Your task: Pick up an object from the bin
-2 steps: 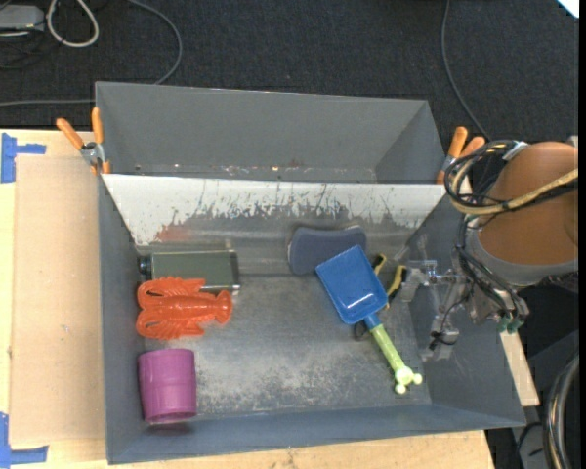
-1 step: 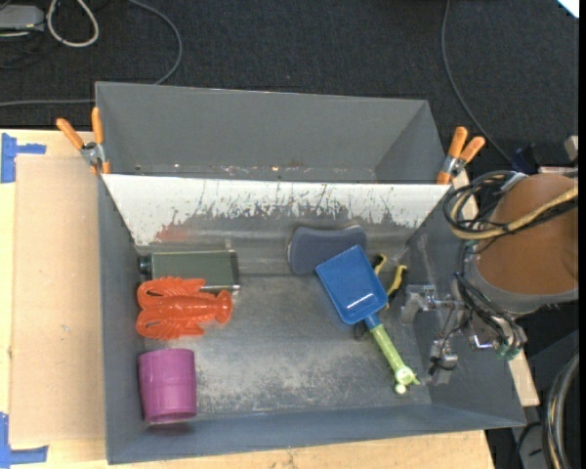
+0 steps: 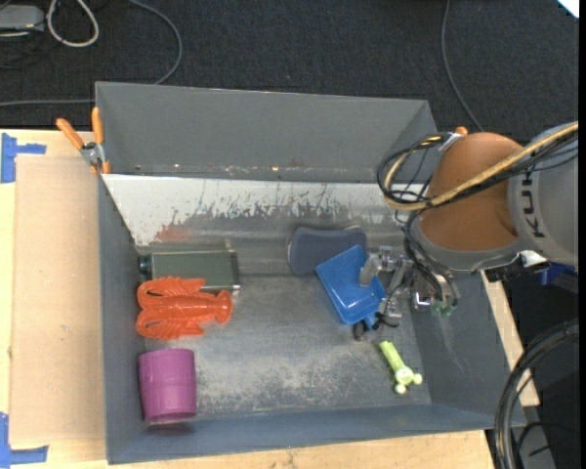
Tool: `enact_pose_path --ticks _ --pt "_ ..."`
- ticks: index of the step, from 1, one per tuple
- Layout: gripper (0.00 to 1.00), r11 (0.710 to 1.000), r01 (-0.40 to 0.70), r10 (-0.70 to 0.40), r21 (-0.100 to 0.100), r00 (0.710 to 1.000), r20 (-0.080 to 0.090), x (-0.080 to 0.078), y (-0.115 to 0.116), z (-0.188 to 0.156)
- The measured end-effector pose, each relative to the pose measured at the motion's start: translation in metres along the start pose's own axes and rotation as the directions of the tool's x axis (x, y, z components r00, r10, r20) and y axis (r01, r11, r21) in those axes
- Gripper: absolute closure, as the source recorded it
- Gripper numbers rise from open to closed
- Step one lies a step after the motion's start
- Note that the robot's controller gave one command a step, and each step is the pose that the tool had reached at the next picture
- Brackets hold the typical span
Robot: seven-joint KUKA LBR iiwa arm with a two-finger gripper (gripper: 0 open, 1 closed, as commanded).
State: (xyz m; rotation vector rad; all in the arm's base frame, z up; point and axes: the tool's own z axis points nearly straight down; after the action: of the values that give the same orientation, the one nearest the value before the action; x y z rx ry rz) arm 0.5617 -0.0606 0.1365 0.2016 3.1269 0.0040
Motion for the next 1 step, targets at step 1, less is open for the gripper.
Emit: enact_pose_path --ticks 1 --pt "0.00 1.000 -0.017 0.017 0.003 1.000 -0.020 0.0606 -0.0415 0.0386"
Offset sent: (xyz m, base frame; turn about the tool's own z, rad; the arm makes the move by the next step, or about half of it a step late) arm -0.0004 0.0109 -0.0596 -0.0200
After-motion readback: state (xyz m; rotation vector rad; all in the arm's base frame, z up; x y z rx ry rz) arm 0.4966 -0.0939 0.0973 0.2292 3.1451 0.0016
